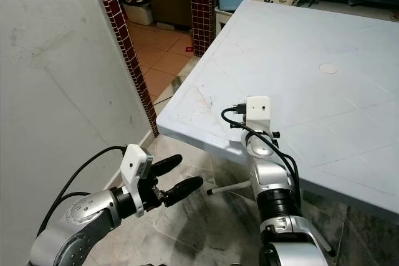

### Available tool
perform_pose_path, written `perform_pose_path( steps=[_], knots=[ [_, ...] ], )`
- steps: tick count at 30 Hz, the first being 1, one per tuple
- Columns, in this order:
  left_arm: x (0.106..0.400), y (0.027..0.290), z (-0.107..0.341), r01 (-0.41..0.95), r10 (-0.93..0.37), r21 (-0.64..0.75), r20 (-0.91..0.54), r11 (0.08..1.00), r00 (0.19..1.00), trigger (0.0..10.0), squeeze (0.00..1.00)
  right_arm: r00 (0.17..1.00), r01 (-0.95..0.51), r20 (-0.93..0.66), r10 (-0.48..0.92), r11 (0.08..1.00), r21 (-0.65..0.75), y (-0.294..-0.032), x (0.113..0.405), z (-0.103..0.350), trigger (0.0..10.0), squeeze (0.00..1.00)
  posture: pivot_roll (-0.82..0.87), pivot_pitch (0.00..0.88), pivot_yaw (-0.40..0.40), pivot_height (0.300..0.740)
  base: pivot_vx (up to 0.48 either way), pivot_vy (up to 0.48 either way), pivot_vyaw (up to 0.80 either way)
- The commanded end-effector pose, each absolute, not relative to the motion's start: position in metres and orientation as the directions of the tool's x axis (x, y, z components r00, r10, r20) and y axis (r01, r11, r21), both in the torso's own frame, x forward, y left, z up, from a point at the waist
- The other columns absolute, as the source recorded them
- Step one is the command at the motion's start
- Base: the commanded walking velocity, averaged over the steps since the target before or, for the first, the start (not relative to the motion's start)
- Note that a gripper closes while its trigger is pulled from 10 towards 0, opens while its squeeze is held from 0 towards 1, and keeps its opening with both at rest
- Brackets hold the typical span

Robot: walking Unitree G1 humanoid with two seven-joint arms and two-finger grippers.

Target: Hang keys on a hook

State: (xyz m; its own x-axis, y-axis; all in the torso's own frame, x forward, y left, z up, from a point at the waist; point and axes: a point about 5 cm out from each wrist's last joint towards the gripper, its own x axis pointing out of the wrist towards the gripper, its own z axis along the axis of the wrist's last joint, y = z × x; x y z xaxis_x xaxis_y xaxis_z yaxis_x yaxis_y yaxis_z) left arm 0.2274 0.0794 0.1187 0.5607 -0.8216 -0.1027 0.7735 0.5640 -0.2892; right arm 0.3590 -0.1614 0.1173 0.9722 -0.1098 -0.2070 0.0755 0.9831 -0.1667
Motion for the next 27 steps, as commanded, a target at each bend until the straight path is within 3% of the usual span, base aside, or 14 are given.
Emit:
perform_pose_path(
  steps=[1,7,11,19,20,21,22,27],
  knots=[
    [0.228,0.08,0.119,0.771,-0.813,-0.269,-0.103,0.577,0.573,10.0,0.0,0.975,0.081,-0.184,-0.123,0.972,-0.22,-0.162,0.356,0.116,0.0,0.0,-0.05,0.107,0.091,0.74,0.0,0.0,0.0],
    [0.23,0.082,0.12,0.758,-0.795,-0.253,-0.096,0.601,0.598,10.0,0.0,0.991,0.135,0.066,-0.119,0.914,-0.382,-0.163,0.352,0.145,0.0,0.0,-0.05,0.096,0.091,0.74,0.0,0.0,0.0],
    [0.232,0.083,0.12,0.751,-0.786,-0.244,-0.094,0.613,0.611,10.0,0.0,0.984,0.145,0.153,-0.086,0.89,-0.432,-0.16,0.35,0.155,0.0,0.0,-0.05,0.092,0.092,0.74,0.0,0.0,0.0],
    [0.241,0.094,0.124,0.676,-0.697,-0.193,-0.066,0.711,0.714,10.0,0.0,0.966,0.064,0.256,0.036,0.927,-0.371,-0.142,0.338,0.17,0.0,0.0,-0.05,0.081,0.094,0.74,0.0,0.0,0.0],
    [0.243,0.096,0.125,0.661,-0.681,-0.188,-0.06,0.726,0.73,10.0,0.0,0.964,0.045,0.26,0.053,0.933,-0.357,-0.14,0.335,0.172,2.3,0.0,-0.05,0.074,0.093,0.74,0.0,0.0,0.0],
    [0.244,0.098,0.125,0.653,-0.671,-0.185,-0.056,0.735,0.739,10.0,0.0,0.963,0.034,0.262,0.062,0.937,-0.347,-0.138,0.334,0.173,2.3,0.0,-0.05,0.074,0.093,0.74,0.0,0.0,0.0],
    [0.245,0.1,0.125,0.639,-0.657,-0.18,-0.053,0.747,0.752,10.0,0.0,0.959,0.013,0.27,0.08,0.945,-0.327,-0.135,0.331,0.175,10.0,0.0,-0.05,0.074,0.093,0.74,0.0,0.0,0.0],
    [0.25,0.107,0.127,0.587,-0.599,-0.157,-0.037,0.794,0.8,10.0,0.0,0.944,-0.077,0.297,0.145,0.97,-0.23,-0.119,0.315,0.185,10.0,0.0,-0.05,0.068,0.093,0.74,0.0,0.0,0.0]
  ],
)
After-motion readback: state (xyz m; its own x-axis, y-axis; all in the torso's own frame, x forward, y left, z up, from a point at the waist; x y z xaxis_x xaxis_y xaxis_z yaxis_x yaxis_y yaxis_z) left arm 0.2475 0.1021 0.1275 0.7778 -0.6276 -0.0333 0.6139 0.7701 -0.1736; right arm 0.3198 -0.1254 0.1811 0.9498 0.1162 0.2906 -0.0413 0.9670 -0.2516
